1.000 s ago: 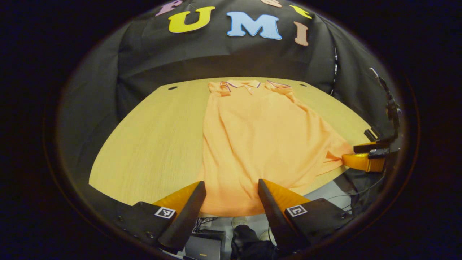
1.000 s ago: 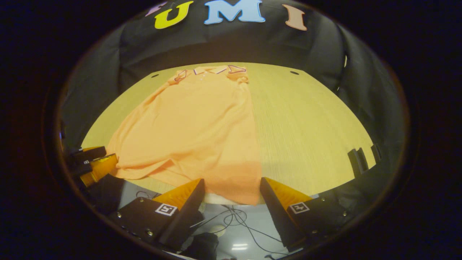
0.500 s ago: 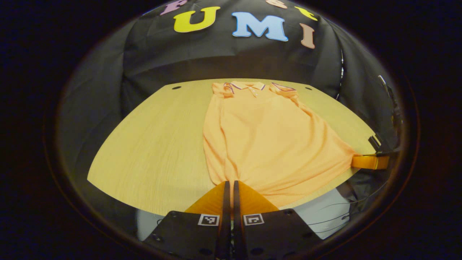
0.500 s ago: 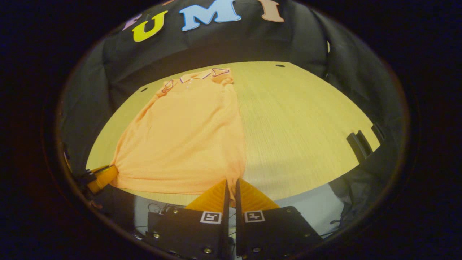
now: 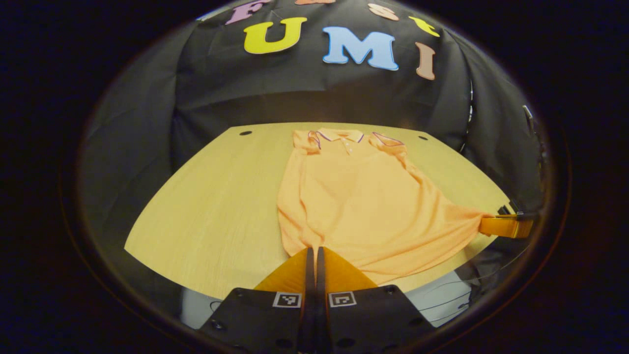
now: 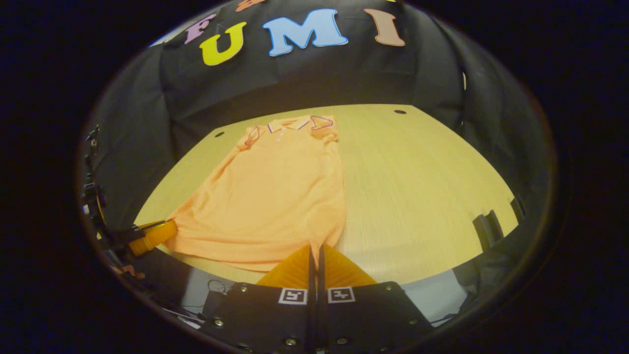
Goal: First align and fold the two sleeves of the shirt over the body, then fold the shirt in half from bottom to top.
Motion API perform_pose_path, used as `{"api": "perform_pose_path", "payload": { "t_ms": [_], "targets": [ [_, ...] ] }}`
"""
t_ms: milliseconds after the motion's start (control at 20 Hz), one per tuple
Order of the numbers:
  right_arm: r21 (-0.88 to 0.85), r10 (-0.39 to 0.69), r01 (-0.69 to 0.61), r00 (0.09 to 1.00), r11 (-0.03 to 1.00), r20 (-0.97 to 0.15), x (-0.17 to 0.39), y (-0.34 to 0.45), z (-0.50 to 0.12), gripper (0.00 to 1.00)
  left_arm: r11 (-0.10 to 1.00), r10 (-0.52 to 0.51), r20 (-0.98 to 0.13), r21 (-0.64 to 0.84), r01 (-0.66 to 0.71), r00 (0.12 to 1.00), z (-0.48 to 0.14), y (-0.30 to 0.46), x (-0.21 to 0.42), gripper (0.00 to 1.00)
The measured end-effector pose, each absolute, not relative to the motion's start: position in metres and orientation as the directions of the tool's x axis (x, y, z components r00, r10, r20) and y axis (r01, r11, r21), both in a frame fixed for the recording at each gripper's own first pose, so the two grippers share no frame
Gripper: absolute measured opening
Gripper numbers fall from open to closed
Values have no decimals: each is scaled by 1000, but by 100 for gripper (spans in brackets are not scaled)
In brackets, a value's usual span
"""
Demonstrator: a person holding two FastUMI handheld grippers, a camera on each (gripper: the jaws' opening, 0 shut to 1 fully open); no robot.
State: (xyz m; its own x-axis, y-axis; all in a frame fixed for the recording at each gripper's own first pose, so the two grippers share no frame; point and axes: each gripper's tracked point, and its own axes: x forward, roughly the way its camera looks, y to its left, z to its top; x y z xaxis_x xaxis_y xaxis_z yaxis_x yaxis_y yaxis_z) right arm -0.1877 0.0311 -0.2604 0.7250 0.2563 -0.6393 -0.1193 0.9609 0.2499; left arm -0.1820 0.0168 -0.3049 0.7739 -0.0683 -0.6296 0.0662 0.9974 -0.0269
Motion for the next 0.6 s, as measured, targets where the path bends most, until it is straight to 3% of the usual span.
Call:
{"api": "perform_pose_path", "payload": {
  "t_ms": [600],
  "targets": [
    [249,233,-118,830,961,-507,-62,22,-155,1,991,-129,-483,-79,104,866,-208,-1,-30,6]
  ]
}}
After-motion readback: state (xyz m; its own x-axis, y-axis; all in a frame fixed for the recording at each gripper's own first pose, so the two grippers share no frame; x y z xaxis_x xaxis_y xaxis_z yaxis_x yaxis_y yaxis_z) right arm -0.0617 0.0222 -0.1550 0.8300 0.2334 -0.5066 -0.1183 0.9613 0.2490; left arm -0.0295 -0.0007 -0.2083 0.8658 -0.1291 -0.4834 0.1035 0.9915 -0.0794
